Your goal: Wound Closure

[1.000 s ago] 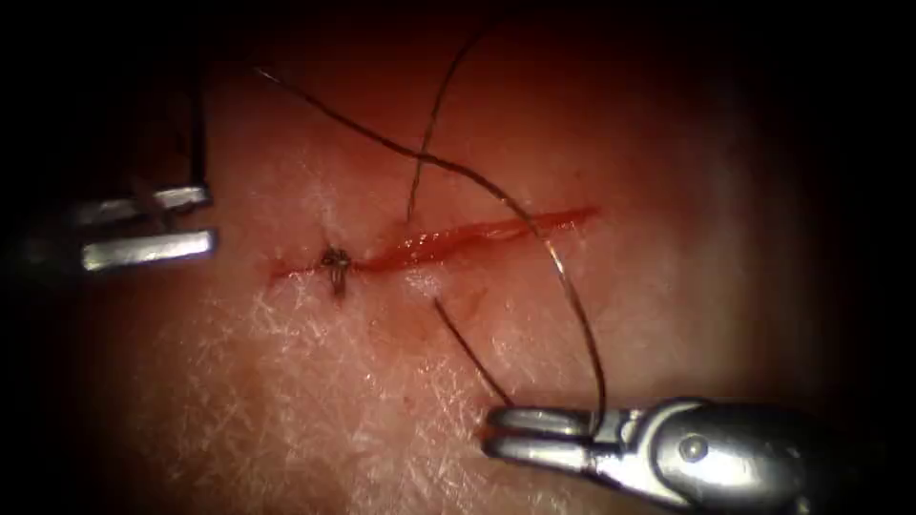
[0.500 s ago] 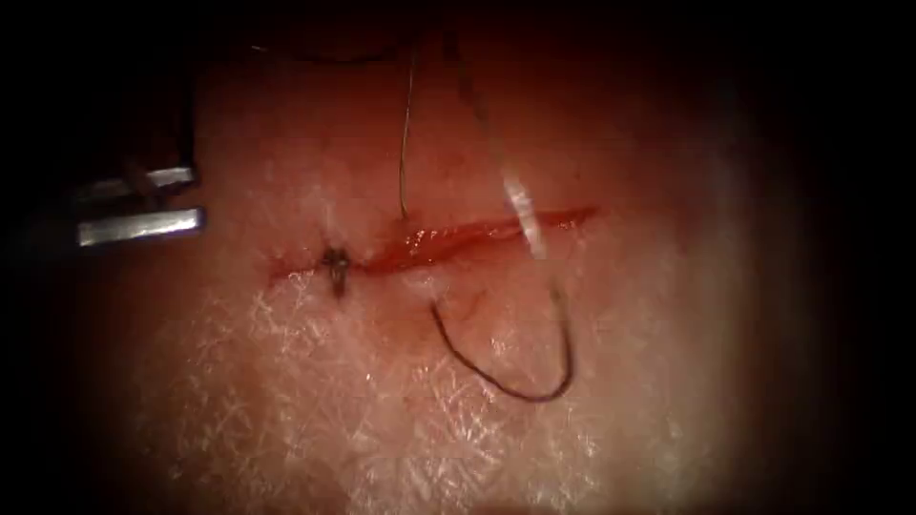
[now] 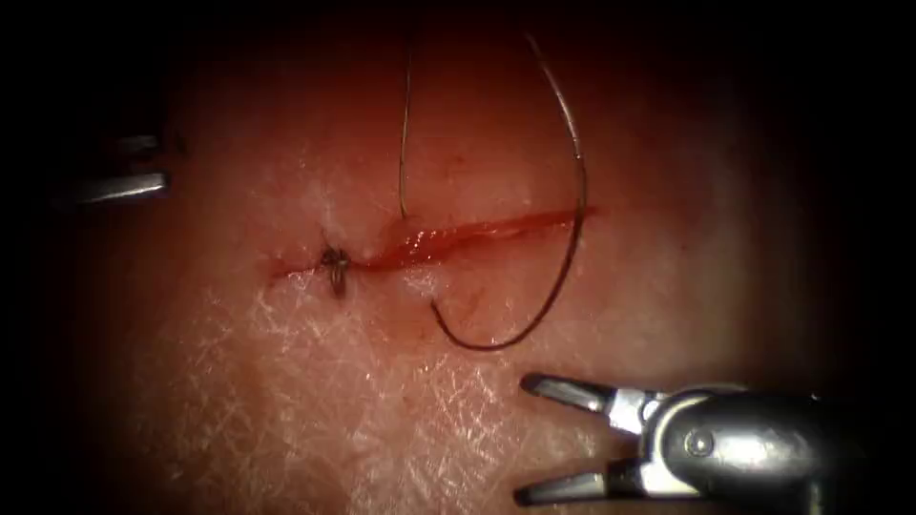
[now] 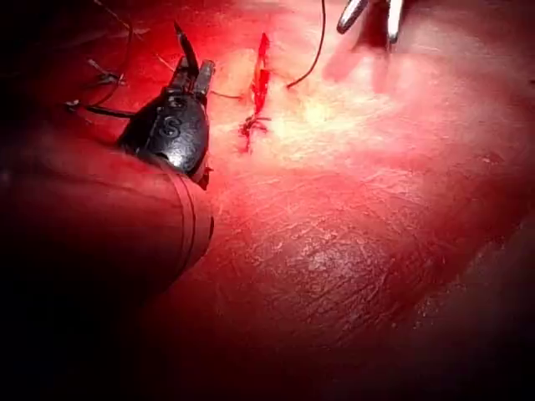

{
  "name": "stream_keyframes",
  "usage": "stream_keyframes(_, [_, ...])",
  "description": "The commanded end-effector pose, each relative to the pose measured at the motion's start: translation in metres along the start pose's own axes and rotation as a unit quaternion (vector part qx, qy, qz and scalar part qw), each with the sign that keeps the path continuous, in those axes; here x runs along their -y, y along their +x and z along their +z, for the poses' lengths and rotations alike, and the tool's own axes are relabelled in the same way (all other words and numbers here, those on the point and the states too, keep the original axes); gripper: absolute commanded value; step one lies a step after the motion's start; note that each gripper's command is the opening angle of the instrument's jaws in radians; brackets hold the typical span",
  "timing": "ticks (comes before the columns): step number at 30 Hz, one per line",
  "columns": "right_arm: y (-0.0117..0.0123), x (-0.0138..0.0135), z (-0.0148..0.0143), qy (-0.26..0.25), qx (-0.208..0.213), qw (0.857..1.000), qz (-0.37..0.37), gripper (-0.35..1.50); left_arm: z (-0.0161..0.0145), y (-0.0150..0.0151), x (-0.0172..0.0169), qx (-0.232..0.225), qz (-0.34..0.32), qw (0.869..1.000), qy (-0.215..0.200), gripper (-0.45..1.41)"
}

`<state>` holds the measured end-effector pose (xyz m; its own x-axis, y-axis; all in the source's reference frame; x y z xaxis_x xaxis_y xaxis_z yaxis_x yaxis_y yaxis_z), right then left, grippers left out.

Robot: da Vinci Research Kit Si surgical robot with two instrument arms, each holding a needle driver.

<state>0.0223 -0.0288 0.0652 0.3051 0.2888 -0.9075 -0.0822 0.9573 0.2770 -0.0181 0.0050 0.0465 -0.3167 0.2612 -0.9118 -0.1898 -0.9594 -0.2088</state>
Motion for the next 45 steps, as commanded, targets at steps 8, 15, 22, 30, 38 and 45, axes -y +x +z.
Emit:
stream_keyframes(8, [-0.0053,-0.0030,0.0041,-0.073,0.052,0.996,0.021,1.36,0.0011,0.0004,-0.0011,-0.005,-0.002,1.000,-0.007,-0.45])
stream_keyframes(15, [-0.0029,-0.0037,0.0034,-0.086,-0.009,0.995,0.049,1.38,0.0019,0.0003,-0.0016,-0.005,0.000,1.000,-0.011,-0.45])
stream_keyframes(22, [-0.0011,-0.0037,0.0050,-0.077,-0.027,0.995,0.056,1.30,0.0027,-0.0002,-0.0022,-0.003,0.004,1.000,-0.017,-0.45])
stream_keyframes(30, [-0.0011,-0.0023,0.0026,0.002,-0.034,0.998,0.046,-0.35,0.0031,-0.0002,-0.0026,-0.004,0.005,1.000,-0.028,-0.45])
stream_keyframes(38, [0.0007,0.0035,-0.0040,0.037,-0.021,0.998,0.038,-0.35,0.0049,0.0021,-0.0052,-0.027,0.014,0.997,-0.067,-0.45])
stream_keyframes(45, [0.0038,0.0073,-0.0067,0.063,-0.019,0.997,0.037,-0.35,0.0049,0.0034,-0.0058,-0.033,0.021,0.996,-0.075,-0.45])
